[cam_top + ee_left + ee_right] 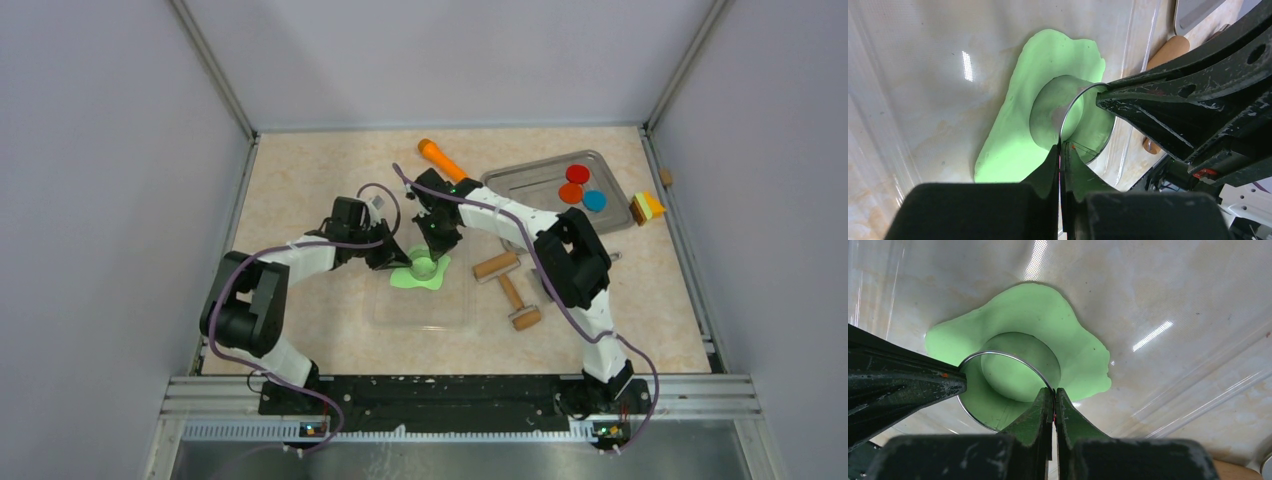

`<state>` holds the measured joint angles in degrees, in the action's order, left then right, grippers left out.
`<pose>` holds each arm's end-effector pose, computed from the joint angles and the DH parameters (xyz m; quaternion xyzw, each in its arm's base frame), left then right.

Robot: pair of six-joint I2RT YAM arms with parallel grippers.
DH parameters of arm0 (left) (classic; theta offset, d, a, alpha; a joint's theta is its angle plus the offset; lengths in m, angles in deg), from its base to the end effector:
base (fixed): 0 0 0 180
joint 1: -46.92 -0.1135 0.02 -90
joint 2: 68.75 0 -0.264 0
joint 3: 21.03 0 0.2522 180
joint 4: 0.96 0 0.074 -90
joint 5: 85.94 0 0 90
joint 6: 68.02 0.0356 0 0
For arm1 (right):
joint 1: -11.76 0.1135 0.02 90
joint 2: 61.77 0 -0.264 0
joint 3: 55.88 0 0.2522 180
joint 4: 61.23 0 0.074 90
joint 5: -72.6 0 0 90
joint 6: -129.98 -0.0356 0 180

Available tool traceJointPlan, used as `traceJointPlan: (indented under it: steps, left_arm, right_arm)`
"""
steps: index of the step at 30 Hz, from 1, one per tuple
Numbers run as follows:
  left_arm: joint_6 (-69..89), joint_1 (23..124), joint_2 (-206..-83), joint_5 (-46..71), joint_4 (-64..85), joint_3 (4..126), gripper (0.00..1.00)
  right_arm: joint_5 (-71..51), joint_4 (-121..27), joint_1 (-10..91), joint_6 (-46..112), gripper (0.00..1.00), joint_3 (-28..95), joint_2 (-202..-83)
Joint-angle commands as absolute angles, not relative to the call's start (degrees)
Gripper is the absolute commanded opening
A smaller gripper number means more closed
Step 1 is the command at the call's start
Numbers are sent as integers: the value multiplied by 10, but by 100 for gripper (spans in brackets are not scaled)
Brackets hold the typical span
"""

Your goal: Roll out the dumpling wrappers from the dough

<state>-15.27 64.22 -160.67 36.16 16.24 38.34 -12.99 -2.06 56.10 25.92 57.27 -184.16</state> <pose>0.2891 -0.1099 0.1622 -0.0626 0.9052 -0.3823 0.1749 0.3204 0.3169 0.1941 -0.2633 0.9456 0.1243 0.1449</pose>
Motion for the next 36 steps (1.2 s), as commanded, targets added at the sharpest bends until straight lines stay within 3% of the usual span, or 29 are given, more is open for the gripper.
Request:
traceJointPlan:
  steps: [1,13,22,36]
  left_arm:
    - [-128,643,-1619,332,169,373,0]
    - [-76,660,-1646,307,185,347,0]
    - [-64,669,-1659,275,132,296,0]
    - [-60,667,-1696,276,146,360,0]
  right_arm:
    - [-125,-35,556,265,0,574,-1846]
    - [-138,-185,554,209,0,384,-1769]
    - [-141,-229,554,166,0,343,-1764]
    - [-82,-230,568,121,0,283,-1756]
